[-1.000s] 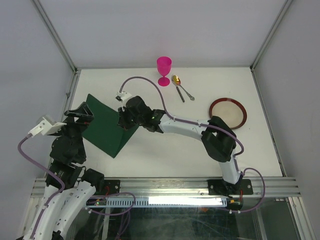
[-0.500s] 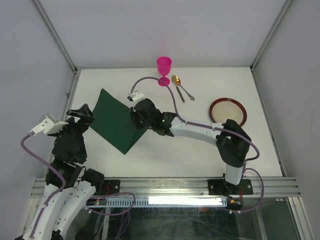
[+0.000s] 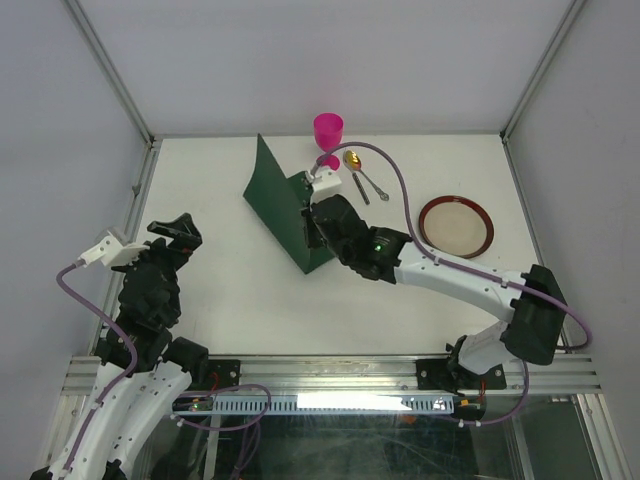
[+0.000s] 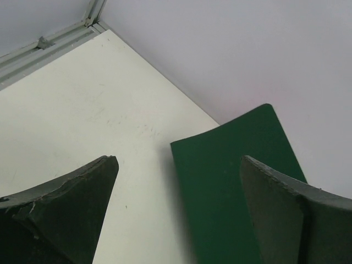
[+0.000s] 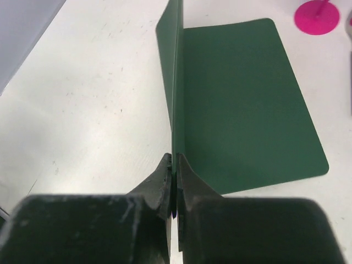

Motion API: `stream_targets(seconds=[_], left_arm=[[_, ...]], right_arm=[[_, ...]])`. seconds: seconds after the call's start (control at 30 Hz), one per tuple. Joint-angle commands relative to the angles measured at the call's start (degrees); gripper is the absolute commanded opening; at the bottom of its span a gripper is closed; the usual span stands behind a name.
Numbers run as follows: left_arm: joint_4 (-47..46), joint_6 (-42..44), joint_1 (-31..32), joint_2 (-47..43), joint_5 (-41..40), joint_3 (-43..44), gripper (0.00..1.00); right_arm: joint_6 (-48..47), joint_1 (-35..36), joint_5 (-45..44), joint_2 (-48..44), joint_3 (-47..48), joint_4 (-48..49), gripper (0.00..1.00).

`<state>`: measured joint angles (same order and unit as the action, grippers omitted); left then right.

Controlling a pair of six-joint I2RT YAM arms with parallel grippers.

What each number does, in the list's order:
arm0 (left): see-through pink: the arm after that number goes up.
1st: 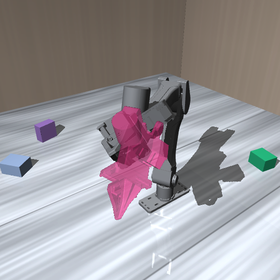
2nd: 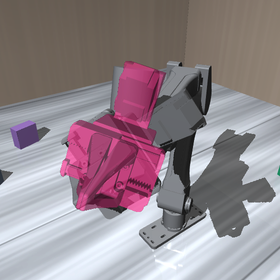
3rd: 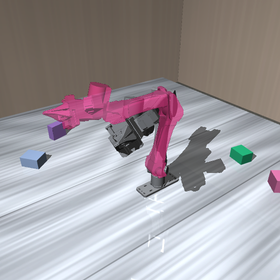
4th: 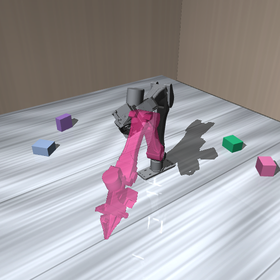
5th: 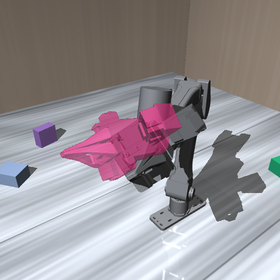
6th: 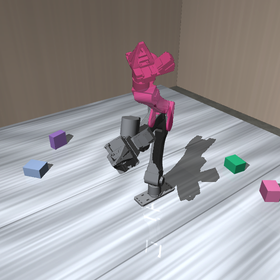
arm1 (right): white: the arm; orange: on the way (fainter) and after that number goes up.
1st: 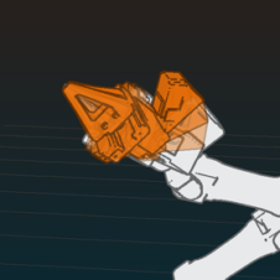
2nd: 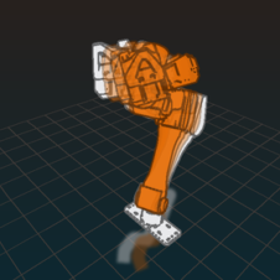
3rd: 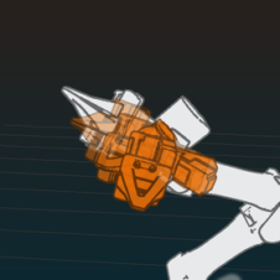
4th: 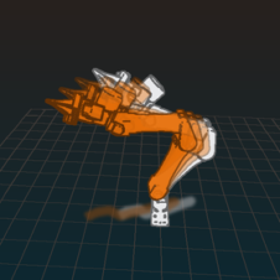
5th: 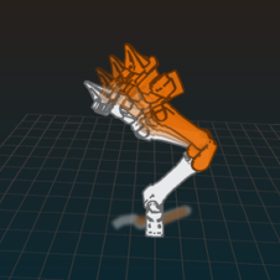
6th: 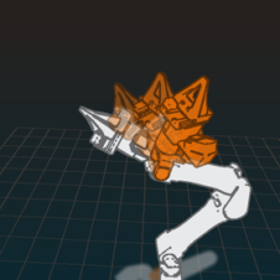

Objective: Set the dinner table for one person
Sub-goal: Flatten out the napkin at the center of the board.

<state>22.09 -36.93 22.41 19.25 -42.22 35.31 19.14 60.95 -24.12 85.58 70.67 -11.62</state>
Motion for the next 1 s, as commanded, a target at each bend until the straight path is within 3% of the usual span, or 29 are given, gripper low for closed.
stream_targets(seconds=[0.0,0.3,0.97], left_arm=[[-1.52,-1.19,-0.27,0.42,1.75,0.21,0.99],[-1.61,-1.74,-0.27,-0.83,2.17,-0.67,0.99],[2.09,-0.29,-0.28,-4.67,0.63,1.90,0.99]], right_arm=[[-1.44,0.22,-4.15,-5.89,-0.99,2.35,0.00],[-5.46,1.78,3.54,-3.56,0.73,0.09,0.00],[-9.92,8.58,9.37,12.60,14.40,-7.57,0.00]])
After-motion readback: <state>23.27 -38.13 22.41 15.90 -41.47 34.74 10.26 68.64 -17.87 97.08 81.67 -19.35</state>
